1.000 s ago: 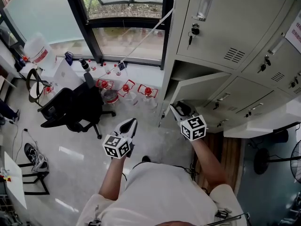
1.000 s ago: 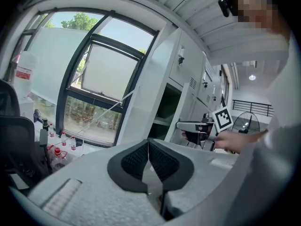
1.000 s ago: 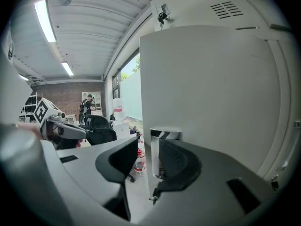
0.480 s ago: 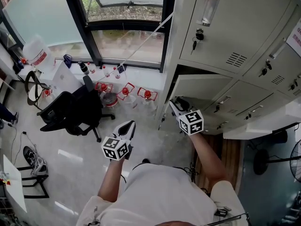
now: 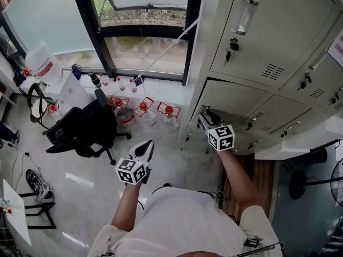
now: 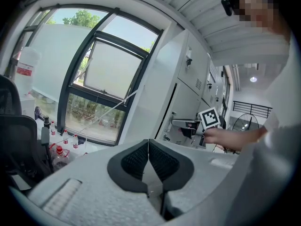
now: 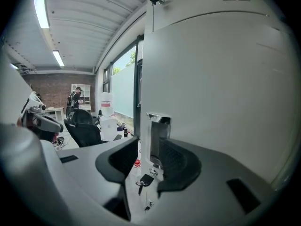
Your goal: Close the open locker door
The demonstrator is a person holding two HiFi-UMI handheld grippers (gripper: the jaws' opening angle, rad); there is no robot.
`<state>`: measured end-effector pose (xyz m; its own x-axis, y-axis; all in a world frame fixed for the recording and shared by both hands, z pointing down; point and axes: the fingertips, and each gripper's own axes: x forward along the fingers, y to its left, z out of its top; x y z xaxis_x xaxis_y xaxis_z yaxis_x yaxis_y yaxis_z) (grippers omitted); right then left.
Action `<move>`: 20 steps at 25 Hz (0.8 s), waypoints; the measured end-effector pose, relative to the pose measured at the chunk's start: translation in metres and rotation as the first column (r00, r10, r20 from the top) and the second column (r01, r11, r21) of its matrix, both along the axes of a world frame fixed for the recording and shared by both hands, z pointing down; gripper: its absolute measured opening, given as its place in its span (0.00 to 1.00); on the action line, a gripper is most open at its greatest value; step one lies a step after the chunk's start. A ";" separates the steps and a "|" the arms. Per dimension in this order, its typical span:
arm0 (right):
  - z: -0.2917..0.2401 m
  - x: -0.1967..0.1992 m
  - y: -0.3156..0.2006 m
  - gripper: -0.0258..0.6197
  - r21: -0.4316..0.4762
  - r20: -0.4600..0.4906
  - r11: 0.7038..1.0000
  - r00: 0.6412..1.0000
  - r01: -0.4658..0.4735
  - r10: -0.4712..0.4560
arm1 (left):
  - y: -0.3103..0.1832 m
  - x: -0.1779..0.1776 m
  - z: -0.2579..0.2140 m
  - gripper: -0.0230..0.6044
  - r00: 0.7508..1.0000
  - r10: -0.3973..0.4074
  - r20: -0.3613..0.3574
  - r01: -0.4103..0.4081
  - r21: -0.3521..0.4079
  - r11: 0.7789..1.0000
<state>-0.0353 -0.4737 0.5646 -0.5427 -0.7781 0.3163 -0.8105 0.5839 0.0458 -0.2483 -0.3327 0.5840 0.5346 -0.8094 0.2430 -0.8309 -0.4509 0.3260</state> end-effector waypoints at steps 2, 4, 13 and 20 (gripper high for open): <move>0.000 0.002 -0.002 0.25 0.001 -0.003 1.000 1.000 -0.010 0.010 | -0.001 -0.002 0.000 0.06 1.000 0.003 -0.002 -0.003 0.000 1.000; -0.001 0.003 -0.005 0.25 0.004 -0.007 1.000 1.000 -0.020 0.020 | -0.003 -0.004 -0.002 0.06 1.000 0.010 -0.002 -0.010 0.005 1.000; 0.000 0.007 -0.016 0.25 -0.003 -0.011 0.997 0.997 -0.073 0.073 | -0.002 -0.012 0.003 0.06 0.999 0.036 -0.004 -0.036 0.005 0.999; -0.005 0.010 -0.019 0.25 0.002 -0.003 0.995 0.995 -0.104 0.104 | 0.000 -0.012 0.002 0.06 0.998 0.062 -0.004 -0.062 0.006 0.998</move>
